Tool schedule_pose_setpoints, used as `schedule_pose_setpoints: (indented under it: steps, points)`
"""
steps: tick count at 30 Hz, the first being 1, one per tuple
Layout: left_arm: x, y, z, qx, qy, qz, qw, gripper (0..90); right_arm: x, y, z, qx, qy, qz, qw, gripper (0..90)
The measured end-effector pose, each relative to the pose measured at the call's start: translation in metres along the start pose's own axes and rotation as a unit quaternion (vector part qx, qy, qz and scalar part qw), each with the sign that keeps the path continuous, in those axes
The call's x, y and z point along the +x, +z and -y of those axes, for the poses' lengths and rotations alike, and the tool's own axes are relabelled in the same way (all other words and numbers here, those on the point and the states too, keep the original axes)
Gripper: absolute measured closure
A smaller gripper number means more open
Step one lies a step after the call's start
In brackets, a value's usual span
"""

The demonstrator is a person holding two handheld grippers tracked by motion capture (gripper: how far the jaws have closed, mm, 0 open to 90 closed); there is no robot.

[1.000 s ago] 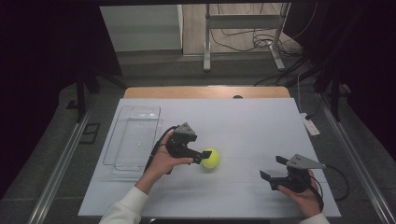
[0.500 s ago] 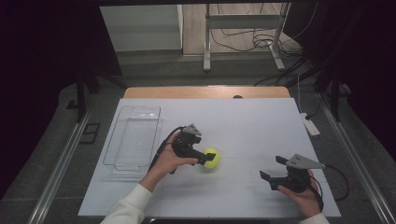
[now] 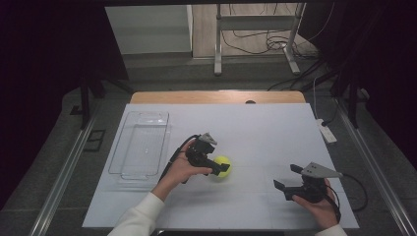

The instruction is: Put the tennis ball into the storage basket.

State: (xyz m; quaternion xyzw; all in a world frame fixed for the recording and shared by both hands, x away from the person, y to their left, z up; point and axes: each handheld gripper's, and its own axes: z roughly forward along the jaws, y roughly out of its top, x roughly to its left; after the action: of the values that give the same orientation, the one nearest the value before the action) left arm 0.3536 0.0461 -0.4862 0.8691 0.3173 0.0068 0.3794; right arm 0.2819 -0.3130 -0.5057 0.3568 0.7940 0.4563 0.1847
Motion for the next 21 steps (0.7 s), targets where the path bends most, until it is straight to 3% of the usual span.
schedule_pose_setpoints:
  steps: [21]
  points:
    - [-0.001, 0.021, 0.006, 0.037, 0.003, -0.006, 0.9993, 7.9, 0.0, 0.0, 0.0, 0.0, 0.0, 0.0, 1.0, 10.8]
